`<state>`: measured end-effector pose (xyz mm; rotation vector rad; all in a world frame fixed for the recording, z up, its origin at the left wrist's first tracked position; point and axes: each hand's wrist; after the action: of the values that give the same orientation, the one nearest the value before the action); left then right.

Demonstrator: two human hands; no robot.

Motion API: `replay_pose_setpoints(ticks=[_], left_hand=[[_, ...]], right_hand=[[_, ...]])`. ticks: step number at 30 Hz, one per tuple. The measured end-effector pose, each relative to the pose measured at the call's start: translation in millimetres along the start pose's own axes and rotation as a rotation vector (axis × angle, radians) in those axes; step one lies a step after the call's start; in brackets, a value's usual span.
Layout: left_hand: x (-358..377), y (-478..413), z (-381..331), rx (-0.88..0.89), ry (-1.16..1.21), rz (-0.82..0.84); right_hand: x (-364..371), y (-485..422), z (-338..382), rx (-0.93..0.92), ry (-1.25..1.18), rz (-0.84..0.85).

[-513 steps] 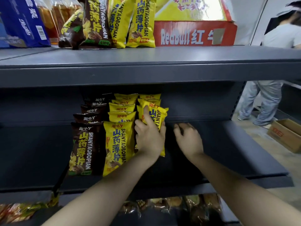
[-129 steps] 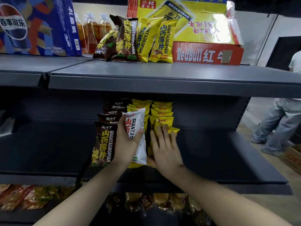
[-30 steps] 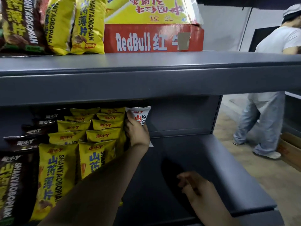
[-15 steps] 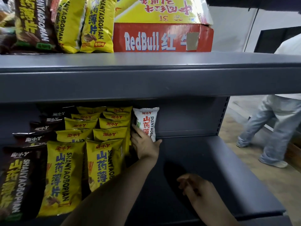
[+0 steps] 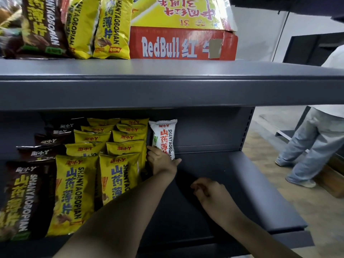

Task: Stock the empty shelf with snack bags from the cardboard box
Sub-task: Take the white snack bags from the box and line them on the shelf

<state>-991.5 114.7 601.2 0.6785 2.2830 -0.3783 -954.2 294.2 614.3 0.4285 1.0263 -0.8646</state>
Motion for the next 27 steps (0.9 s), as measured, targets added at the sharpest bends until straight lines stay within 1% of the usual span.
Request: replay_pose_setpoints(ticks=[2,4,6,10,13,16,20,25,27], left_hand=[[-4.9,11.4,1.0,0.042,0.007,-0.044],[-12.5,31.1,0.1,0.088,0.069,-0.115],[-23.5,57.4,-3.3,0.198,0.099,-0.137],[-48.4,116.7,-11.6,0.475,0.148,0.025],[-64.9,165.2,-11.4,0.578,0.237,0.123],[-70.5,211.2,-7.4,0.598,0.271,0.203],[-53.5,260.5,6.9,0.570,0.305,0.301],[-9.1,313.8,39.4,0.453,0.206,0.522],[6.5,332.2,53.1,0.443,0.158,0.600]], right_hand=[[-3.7,2.1,-0.7,-0.012,0.017,-0.010],[-7.9,6.9,-2.3,-0.011,0.032,-0.023],[-13.8,14.7,-3.2,-0.003,0.027,-0.043],[-27.8,44.1,-7.7,-0.016,0.018,-0.088],[-37.4,73.8,-14.2,-0.011,0.003,-0.097],[-45.2,106.8,-22.2,0.027,0.045,-0.091],[-44.7,154.9,-40.8,0.059,0.113,-0.026],[-22.2,208.1,-87.4,0.198,0.134,0.060],[-9.2,226.1,-110.3,0.261,0.155,0.122]])
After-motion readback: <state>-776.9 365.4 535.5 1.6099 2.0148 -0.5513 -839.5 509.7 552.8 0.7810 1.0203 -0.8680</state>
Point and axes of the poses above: each hand's wrist, its own y-axis away from the middle knuckle, its own x-axis out of the palm, z = x × y, and after that the axes turned 12 degrees about y, right-handed
